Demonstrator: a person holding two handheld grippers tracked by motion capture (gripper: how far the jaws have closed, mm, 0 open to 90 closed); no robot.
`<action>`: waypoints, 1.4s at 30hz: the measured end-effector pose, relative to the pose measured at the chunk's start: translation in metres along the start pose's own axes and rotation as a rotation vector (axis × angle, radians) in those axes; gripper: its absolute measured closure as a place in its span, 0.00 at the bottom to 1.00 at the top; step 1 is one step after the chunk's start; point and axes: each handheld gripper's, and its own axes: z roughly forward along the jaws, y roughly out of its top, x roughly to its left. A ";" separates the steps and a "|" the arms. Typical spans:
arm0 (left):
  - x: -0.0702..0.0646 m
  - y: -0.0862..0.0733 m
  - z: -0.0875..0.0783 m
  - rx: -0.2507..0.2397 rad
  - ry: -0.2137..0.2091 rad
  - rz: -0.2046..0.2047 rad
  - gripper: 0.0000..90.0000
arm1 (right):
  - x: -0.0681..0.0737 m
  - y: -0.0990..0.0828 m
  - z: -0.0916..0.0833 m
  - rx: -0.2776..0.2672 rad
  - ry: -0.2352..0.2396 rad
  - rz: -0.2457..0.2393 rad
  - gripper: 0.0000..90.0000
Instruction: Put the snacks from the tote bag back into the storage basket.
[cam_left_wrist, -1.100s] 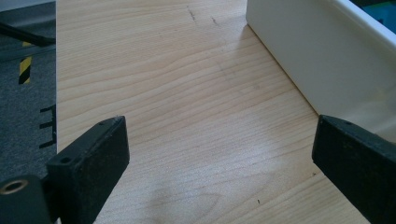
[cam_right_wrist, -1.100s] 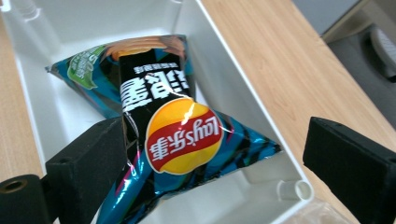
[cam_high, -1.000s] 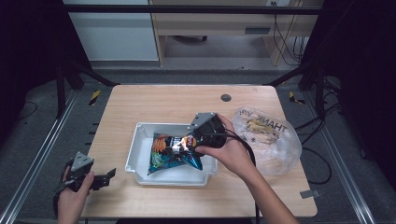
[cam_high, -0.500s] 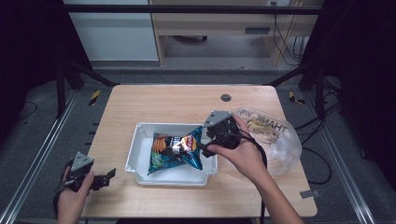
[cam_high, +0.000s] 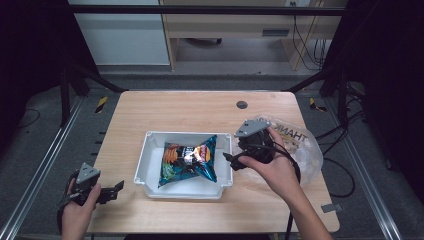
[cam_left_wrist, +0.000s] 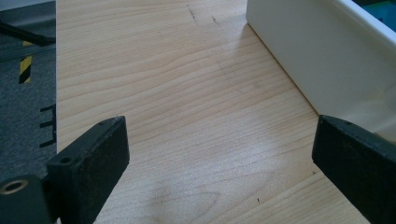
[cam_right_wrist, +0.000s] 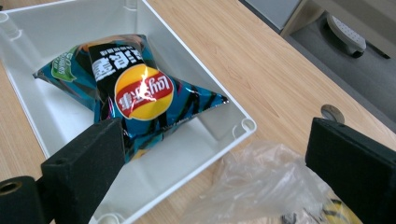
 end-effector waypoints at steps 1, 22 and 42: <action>0.000 0.000 0.000 0.000 0.000 0.000 0.04 | -0.001 -0.002 -0.002 -0.001 -0.002 0.007 0.06; 0.001 0.000 0.000 0.006 0.004 0.003 0.04 | -0.009 -0.054 -0.021 0.028 -0.085 0.074 0.06; 0.000 0.000 0.001 0.004 0.005 0.005 0.04 | -0.017 -0.103 -0.017 0.075 -0.140 0.135 0.06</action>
